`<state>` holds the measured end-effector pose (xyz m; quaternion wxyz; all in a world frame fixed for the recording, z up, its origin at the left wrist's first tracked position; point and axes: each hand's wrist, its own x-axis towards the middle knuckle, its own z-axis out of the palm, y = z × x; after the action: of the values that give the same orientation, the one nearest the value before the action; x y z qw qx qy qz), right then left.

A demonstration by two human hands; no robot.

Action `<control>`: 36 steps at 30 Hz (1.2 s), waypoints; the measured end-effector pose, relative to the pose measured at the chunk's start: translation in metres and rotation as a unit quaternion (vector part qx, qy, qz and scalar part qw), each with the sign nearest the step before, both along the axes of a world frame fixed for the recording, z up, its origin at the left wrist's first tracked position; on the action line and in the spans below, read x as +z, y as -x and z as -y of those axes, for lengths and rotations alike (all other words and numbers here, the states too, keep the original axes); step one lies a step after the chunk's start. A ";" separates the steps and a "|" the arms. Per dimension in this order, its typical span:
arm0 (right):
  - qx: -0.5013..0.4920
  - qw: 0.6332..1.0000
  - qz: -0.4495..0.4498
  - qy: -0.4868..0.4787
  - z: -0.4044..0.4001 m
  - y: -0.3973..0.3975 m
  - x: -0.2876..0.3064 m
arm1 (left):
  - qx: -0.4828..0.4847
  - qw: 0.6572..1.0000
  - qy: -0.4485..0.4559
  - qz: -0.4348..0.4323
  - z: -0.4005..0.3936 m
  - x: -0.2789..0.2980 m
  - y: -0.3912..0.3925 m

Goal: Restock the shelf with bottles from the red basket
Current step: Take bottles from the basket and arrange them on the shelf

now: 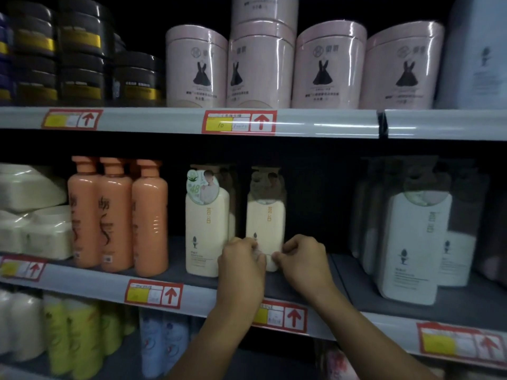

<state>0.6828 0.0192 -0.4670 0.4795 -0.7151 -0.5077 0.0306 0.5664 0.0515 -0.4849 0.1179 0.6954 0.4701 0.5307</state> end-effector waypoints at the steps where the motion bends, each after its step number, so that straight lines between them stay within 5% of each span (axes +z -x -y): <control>1: 0.002 1.000 -0.006 -0.001 -0.002 -0.001 -0.001 | 0.003 1.000 -0.004 -0.010 0.000 0.000 -0.002; 10: 0.012 0.999 -0.028 0.009 -0.007 -0.006 -0.003 | -0.011 1.000 -0.009 -0.028 0.007 -0.001 -0.003; 17: 0.074 0.989 0.016 -0.129 0.076 0.012 0.001 | -0.134 0.972 0.028 0.191 0.059 -0.004 0.006; 21: 0.135 0.981 0.033 -0.132 0.146 0.017 -0.045 | -0.221 0.939 0.071 0.254 0.113 -0.037 0.005; 29: 0.177 0.980 0.022 0.083 0.264 -0.030 -0.258 | -0.234 0.951 0.199 0.030 0.213 -0.242 0.014; 32: 0.140 0.968 -0.018 0.206 0.293 -0.054 -0.327 | -0.261 0.898 0.345 -0.084 0.227 -0.298 0.006; 36: 0.244 0.879 0.101 0.398 0.301 -0.059 -0.355 | -0.334 0.781 0.440 -0.291 0.233 -0.342 -0.007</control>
<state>0.7422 -0.2817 -0.8218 0.0782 -0.6986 -0.6564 0.2737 0.5736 -0.1810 -0.8264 0.4385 0.8026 0.4028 -0.0343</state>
